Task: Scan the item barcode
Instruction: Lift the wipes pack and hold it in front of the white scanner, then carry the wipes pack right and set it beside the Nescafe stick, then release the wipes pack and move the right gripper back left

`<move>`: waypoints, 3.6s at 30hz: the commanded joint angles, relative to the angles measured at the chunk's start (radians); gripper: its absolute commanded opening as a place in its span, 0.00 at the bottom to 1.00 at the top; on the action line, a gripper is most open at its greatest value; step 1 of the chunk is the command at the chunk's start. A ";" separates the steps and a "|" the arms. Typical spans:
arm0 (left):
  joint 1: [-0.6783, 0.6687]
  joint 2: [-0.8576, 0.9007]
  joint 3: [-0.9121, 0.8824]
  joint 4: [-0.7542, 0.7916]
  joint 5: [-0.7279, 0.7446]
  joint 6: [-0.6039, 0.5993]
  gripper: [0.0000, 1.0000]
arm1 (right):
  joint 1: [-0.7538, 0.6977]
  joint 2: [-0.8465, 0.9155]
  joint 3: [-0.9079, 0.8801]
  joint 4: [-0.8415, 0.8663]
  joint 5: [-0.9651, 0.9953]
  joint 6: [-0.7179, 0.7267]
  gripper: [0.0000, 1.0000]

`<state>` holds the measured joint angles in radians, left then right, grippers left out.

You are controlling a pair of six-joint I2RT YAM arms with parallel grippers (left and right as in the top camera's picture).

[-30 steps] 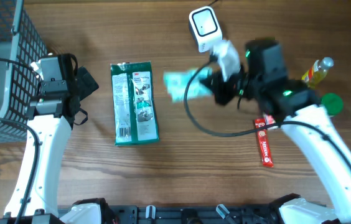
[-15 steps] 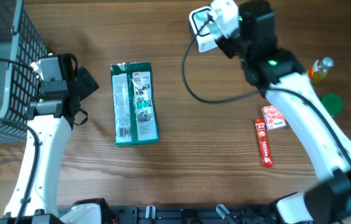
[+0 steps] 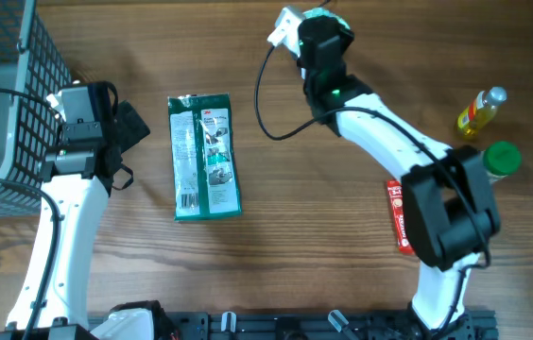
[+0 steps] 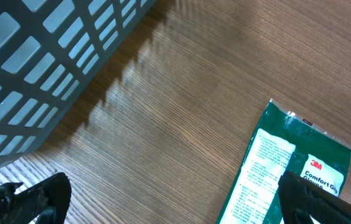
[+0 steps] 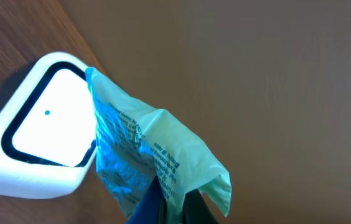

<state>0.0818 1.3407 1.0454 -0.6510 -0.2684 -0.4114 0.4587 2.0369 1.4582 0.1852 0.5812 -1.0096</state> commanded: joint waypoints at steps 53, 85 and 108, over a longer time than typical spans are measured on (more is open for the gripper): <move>0.006 -0.005 0.008 0.000 -0.013 0.012 1.00 | -0.023 -0.400 0.005 -1.156 -0.663 0.616 0.04; 0.006 -0.005 0.008 0.000 -0.013 0.012 1.00 | -0.190 -0.391 -0.353 -1.235 -0.522 1.439 0.07; 0.006 -0.005 0.008 0.000 -0.013 0.012 1.00 | -0.172 -0.391 -0.354 -1.170 -0.793 1.376 0.04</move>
<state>0.0818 1.3407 1.0454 -0.6510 -0.2684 -0.4114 0.2428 1.6371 1.1130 -0.9985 -0.1188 0.3992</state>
